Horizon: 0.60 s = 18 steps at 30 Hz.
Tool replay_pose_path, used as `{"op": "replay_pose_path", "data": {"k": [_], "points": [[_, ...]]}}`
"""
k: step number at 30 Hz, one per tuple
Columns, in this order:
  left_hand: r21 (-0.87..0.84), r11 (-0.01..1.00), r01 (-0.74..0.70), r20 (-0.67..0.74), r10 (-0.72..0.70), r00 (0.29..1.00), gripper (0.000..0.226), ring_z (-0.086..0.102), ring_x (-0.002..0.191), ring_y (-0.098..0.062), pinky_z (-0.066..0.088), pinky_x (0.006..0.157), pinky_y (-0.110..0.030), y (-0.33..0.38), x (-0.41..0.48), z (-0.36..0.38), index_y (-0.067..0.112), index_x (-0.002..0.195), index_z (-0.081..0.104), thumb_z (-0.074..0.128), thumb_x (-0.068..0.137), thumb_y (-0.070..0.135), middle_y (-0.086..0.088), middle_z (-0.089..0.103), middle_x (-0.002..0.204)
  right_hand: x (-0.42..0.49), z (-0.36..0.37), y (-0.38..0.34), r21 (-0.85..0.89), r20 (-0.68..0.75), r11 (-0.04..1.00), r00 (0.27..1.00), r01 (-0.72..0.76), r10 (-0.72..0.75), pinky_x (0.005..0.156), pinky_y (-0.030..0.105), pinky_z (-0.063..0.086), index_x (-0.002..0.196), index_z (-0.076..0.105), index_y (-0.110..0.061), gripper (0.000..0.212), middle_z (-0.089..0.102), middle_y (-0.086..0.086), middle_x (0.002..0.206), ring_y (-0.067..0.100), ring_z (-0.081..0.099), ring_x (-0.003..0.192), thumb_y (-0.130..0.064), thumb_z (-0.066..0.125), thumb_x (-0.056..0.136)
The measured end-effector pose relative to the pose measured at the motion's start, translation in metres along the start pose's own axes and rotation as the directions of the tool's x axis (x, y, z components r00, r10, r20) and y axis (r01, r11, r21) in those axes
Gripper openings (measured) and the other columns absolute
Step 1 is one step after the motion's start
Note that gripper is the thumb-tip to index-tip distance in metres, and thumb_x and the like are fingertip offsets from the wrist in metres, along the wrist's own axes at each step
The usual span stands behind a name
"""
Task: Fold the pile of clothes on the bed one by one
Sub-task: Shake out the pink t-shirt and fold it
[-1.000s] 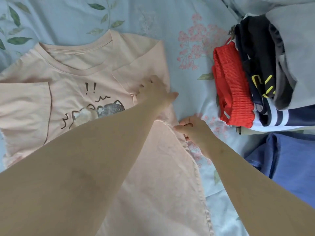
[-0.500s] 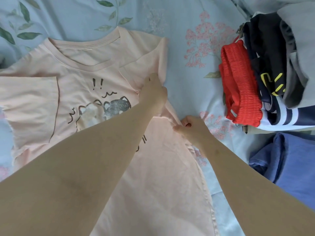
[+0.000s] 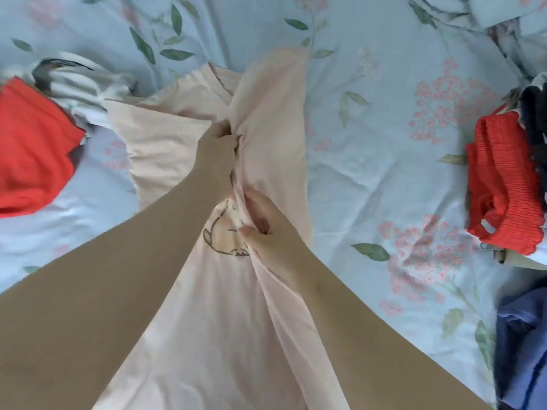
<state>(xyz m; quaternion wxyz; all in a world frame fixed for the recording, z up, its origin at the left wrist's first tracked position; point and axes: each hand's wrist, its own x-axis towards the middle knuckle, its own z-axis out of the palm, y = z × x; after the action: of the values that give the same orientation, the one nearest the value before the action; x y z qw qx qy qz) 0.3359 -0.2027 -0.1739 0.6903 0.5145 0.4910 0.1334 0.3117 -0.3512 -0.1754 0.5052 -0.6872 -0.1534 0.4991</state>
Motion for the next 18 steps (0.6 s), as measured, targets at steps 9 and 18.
{"op": "replay_pose_path", "data": {"k": [9, 18], "points": [[0.015, 0.998, -0.068, -0.110, 0.070, 0.991, 0.063, 0.060, 0.107, -0.013, 0.050, 0.081, -0.019, -0.009, 0.017, -0.153, 0.016, 0.123, 0.048, 0.021, 0.080, -0.021, 0.005, 0.062, 0.113, 0.025, 0.108, -0.008, -0.170, 0.161, 0.985, 0.985, -0.030, 0.058, 0.084, 0.013, 0.036, 0.145, 0.028, -0.040, 0.066, 0.044, -0.022, 0.119, 0.002, 0.049, 0.099, -0.016, 0.054, 0.090], [0.406, 0.875, -0.265, 0.036, 0.275, 0.961, 0.066, 0.049, 0.110, -0.012, 0.044, 0.091, -0.023, 0.019, 0.032, -0.137, 0.032, 0.145, 0.028, 0.046, 0.088, 0.004, 0.010, 0.044, 0.130, 0.012, 0.111, 0.020, -0.280, 0.069, 0.945, 0.978, -0.170, 0.196, 0.080, 0.020, 0.046, 0.145, 0.026, -0.042, 0.069, 0.060, -0.006, 0.094, 0.012, 0.059, 0.091, -0.019, 0.055, 0.087]]}}
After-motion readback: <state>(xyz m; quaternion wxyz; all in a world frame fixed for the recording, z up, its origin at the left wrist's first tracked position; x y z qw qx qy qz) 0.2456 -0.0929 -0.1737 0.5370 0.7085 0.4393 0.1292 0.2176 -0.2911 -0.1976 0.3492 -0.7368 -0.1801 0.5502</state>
